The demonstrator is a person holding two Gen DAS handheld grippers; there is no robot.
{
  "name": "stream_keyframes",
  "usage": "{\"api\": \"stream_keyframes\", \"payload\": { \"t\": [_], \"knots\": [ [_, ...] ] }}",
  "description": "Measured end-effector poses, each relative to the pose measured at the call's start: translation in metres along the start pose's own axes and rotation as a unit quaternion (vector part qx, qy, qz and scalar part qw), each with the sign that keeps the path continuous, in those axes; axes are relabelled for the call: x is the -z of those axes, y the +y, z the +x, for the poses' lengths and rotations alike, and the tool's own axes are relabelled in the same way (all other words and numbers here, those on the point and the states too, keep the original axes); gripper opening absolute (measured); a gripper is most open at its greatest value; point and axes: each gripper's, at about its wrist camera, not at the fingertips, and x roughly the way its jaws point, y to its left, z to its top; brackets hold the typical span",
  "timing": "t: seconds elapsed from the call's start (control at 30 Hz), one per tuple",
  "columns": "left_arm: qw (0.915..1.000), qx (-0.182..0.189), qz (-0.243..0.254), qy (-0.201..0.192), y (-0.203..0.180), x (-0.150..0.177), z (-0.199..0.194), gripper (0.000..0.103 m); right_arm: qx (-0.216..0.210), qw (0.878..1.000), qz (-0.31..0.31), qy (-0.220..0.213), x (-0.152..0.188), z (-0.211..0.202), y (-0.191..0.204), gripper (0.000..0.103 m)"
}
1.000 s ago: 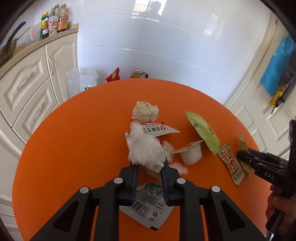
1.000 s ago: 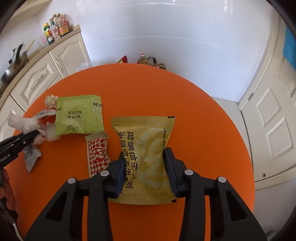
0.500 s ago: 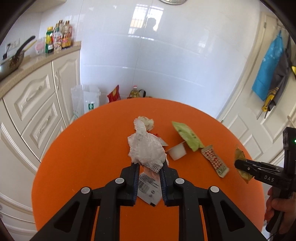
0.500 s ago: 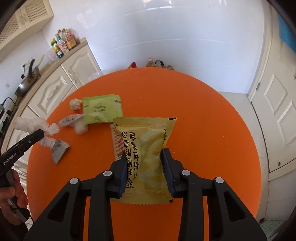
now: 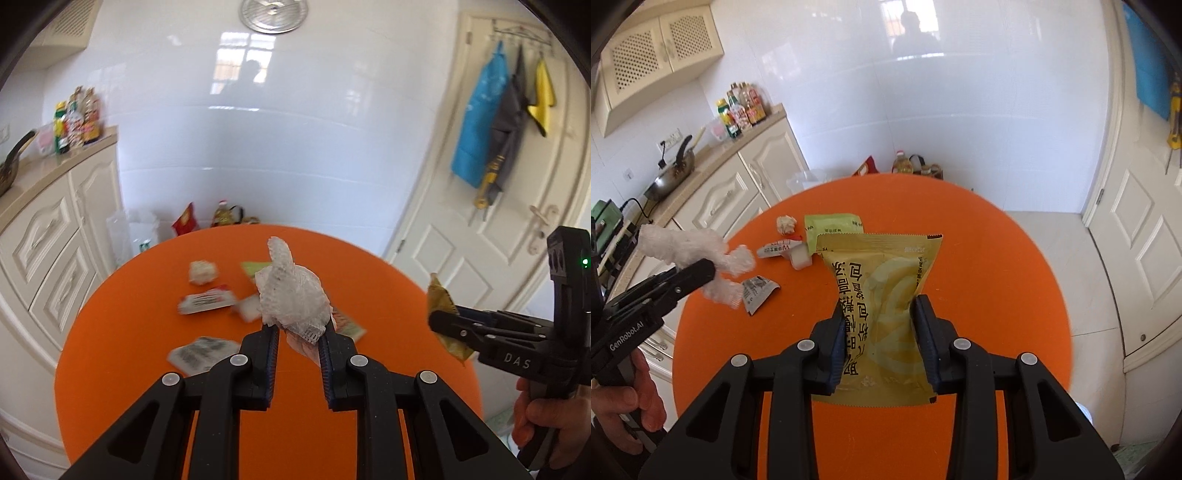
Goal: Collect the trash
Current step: 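Carry the tissue and yellow bag to the blue bin and open both tools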
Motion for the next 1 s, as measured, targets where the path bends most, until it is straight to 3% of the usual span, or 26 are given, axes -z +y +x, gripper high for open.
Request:
{"api": "stream_keyframes", "payload": {
  "t": [0.27,0.5,0.63,0.73,1.0],
  "knots": [
    [0.9981,0.039,0.046,-0.014,-0.063,0.007,-0.025,0.016,0.024,0.999,0.019,-0.044,0.019,-0.066,-0.029,0.034],
    [0.9893,0.107,0.099,-0.008,-0.133,0.013,-0.017,0.016,0.087,0.99,0.073,-0.08,0.054,-0.138,-0.096,0.034],
    [0.9763,0.167,0.137,0.012,-0.19,0.025,-0.004,0.016,0.133,0.98,0.118,-0.085,0.085,-0.172,-0.144,0.034],
    [0.9685,0.192,0.156,0.028,-0.224,0.036,0.011,0.016,0.169,0.97,0.156,-0.078,0.114,-0.191,-0.185,0.034],
    [0.9391,0.244,0.21,0.12,-0.295,0.074,0.071,0.016,0.21,0.948,0.236,-0.028,0.175,-0.187,-0.278,0.034]
  ]
}}
